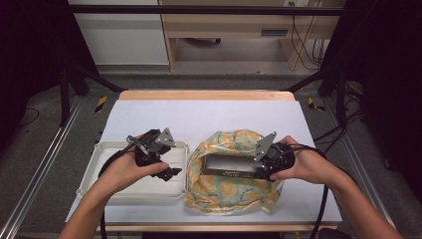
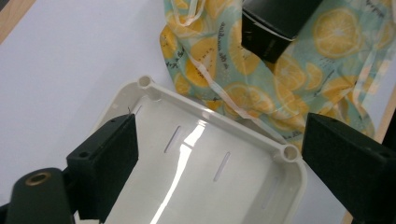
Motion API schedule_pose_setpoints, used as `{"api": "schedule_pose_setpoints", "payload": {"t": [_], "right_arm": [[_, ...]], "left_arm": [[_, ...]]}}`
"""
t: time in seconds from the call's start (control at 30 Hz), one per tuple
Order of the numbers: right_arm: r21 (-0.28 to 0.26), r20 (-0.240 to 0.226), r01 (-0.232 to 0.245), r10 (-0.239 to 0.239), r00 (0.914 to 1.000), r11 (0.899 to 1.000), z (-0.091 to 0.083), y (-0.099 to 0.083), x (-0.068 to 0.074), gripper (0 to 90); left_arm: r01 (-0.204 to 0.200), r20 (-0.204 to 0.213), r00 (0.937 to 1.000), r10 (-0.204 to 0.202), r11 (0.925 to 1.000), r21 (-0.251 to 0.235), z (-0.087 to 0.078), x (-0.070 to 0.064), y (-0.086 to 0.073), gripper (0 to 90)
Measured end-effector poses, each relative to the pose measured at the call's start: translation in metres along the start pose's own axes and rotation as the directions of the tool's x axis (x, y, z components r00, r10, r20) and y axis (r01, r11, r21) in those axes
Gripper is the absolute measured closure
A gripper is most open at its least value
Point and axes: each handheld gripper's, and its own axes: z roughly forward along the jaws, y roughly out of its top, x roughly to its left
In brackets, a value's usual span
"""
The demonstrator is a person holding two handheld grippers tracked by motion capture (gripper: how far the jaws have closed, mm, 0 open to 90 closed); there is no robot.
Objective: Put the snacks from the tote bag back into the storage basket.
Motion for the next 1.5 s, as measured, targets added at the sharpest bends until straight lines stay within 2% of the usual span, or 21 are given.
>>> {"api": "schedule_pose_setpoints", "payload": {"t": [0.33, 0.57, 0.67, 0.8, 0.9, 1.07, 1.17, 1.3, 1.4, 1.5], "right_arm": [[-0.038, -0.008, -0.001, 0.001, 1.0, 0.999, -0.012, -0.004, 0.004, 43.4], [-0.082, 0.043, 0.011, -0.008, 0.999, 0.997, -0.018, 0.003, 0.007, 43.5], [-0.097, 0.04, 0.002, 0.002, 0.9992, 0.995, -0.022, 0.007, 0.008, 43.5], [-0.106, 0.031, -0.01, 0.014, 0.9994, 0.994, -0.025, 0.015, 0.006, 43.5], [-0.111, 0.024, -0.018, 0.02, 0.9995, 0.994, -0.025, 0.021, 0.003, 43.5], [-0.109, 0.024, -0.029, 0.031, 0.9992, 0.994, -0.022, 0.032, -0.001, 43.5], [-0.107, 0.03, -0.025, 0.028, 0.9992, 0.994, -0.02, 0.041, -0.002, 43.5], [-0.107, 0.037, -0.018, 0.022, 0.9991, 0.994, -0.022, 0.052, -0.001, 43.5], [-0.105, 0.053, -0.003, 0.008, 0.9986, 0.994, -0.028, 0.063, 0.003, 43.5], [-0.107, 0.057, 0.016, -0.01, 0.9983, 0.994, -0.033, 0.072, 0.004, 43.5]], "left_arm": [[-0.025, 0.011, 0.9996, 0.024, 0.9993, 0.029, -0.001, 0.01, 0.009, 10.8], [-0.06, 0.01, 0.9982, 0.059, 0.9969, 0.052, -0.01, 0.024, 0.012, 9.6], [-0.075, 0.022, 0.997, 0.074, 0.9953, 0.06, -0.014, 0.029, 0.014, 9.3], [-0.12, 0.043, 0.9922, 0.117, 0.9893, 0.083, -0.015, 0.035, 0.015, 8.8], [-0.141, 0.066, 0.9886, 0.136, 0.9869, 0.079, -0.014, 0.043, 0.015, 8.7], [-0.162, 0.073, 0.9851, 0.156, 0.9834, 0.083, -0.018, 0.051, 0.017, 8.5], [-0.179, 0.069, 0.9825, 0.173, 0.9801, 0.086, -0.026, 0.051, 0.019, 8.0], [-0.182, 0.056, 0.9823, 0.179, 0.9807, 0.07, -0.044, 0.045, 0.022, 7.7], [-0.208, 0.042, 0.9777, 0.206, 0.9763, 0.061, -0.06, 0.038, 0.024, 7.1], [-0.221, 0.038, 0.9751, 0.219, 0.9738, 0.055, -0.069, 0.033, 0.025, 7.1]]}}
